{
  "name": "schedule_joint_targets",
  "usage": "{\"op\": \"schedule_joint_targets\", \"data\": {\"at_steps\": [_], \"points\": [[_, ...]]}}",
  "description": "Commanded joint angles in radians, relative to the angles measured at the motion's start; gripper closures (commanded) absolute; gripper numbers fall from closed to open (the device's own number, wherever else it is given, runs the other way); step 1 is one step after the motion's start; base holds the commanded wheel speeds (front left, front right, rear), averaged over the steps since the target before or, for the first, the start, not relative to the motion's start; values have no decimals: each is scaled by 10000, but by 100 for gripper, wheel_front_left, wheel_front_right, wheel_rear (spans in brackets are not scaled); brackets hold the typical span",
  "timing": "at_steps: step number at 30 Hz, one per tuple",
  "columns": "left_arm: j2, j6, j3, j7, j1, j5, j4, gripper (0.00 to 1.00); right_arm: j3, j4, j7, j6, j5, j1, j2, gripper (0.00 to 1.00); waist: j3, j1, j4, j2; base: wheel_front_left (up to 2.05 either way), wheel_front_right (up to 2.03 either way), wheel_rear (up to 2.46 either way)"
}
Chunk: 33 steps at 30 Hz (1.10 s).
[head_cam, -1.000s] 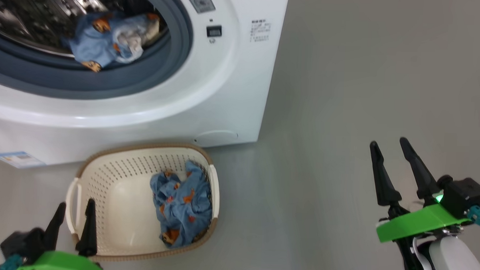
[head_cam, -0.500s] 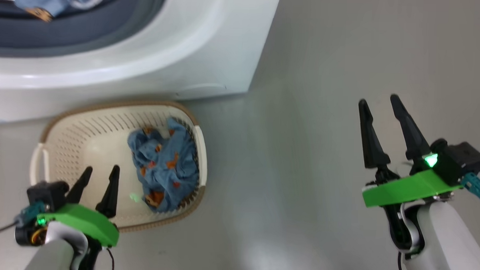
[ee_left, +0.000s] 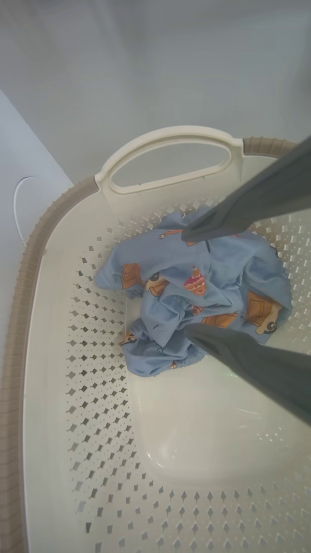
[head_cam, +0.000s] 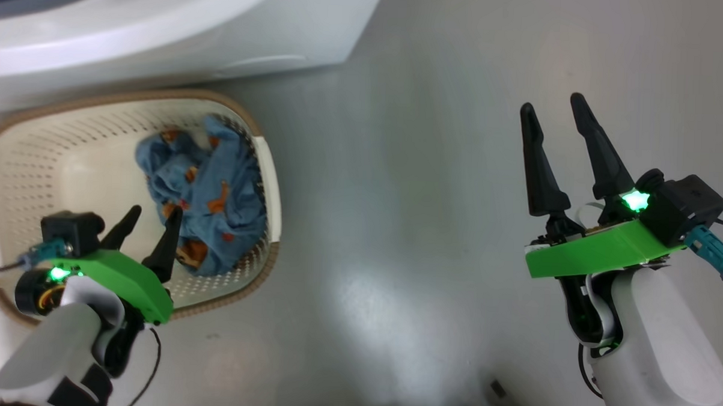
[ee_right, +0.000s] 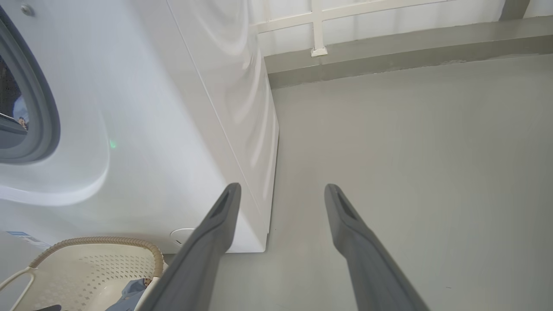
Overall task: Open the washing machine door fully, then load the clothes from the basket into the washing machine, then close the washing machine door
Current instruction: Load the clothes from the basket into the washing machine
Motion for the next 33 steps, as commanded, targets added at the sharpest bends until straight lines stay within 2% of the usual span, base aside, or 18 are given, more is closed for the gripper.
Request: {"op": "schedule_joint_targets", "data": {"at_steps": [1, 11, 18, 33], "points": [[515, 6, -75, 90, -133, -299, -26, 0, 247, -263, -80, 44, -173, 36, 81, 0, 589, 0, -419, -1, 0, 0, 0], [1468, 6, -1925, 686, -752, -2112, -503, 0, 569, -311, -80, 44, -140, -145, 243, 0, 1119, 0, -868, -1, 0, 0, 0], [1864, 6, -2972, 862, -1240, -3130, -862, 0, 689, -362, -80, 44, -98, -209, 285, 0, 1429, 0, -1092, -1, 0, 0, 0], [2074, 6, -4584, 841, -2142, -4122, 229, 0, 1131, -528, -80, 44, 159, -27, 300, 0, 1570, 0, -1544, -1, 0, 0, 0]]}}
